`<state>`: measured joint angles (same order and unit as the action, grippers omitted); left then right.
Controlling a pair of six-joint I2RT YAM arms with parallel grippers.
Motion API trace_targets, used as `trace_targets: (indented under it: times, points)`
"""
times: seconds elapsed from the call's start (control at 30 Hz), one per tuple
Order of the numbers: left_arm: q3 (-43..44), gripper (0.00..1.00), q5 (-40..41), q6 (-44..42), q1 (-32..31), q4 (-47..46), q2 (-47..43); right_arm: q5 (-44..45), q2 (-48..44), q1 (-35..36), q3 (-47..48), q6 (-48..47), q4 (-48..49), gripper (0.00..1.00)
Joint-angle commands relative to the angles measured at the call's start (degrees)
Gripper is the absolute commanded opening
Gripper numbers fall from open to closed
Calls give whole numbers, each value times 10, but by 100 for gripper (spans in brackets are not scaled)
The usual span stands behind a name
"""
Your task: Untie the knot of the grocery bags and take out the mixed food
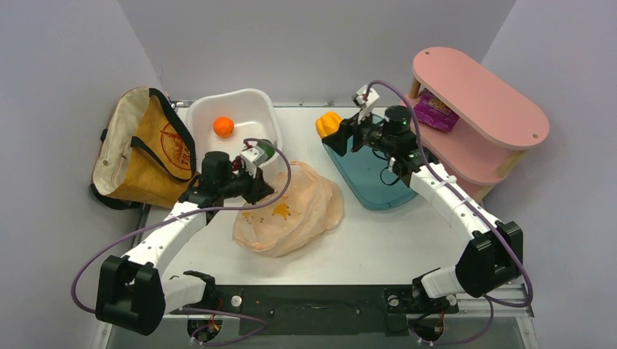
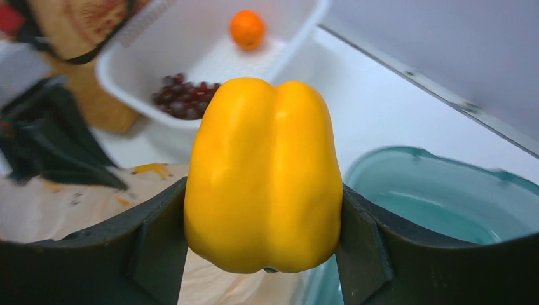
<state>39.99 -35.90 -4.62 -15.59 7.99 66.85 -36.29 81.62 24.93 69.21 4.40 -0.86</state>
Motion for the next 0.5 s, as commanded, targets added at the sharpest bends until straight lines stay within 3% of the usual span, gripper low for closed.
trace_targets:
  times: [0.0, 0.1, 0.3, 0.4, 0.47]
  points:
    - [107, 0, 80, 101, -58, -25, 13, 121, -16, -83, -29, 36, -23, 0]
    - [166, 0, 168, 164, -87, 11, 38, 196, 2, -124, -31, 2, -75, 0]
    - [270, 0, 290, 254, -115, 28, 83, 245, 50, -180, -35, -21, -100, 0]
    - [337, 0, 441, 269, -147, 63, 107, 255, 71, -188, -31, -34, -105, 0]
    - [365, 0, 480, 283, -156, 70, 116, 248, 84, -190, -25, -38, -108, 2]
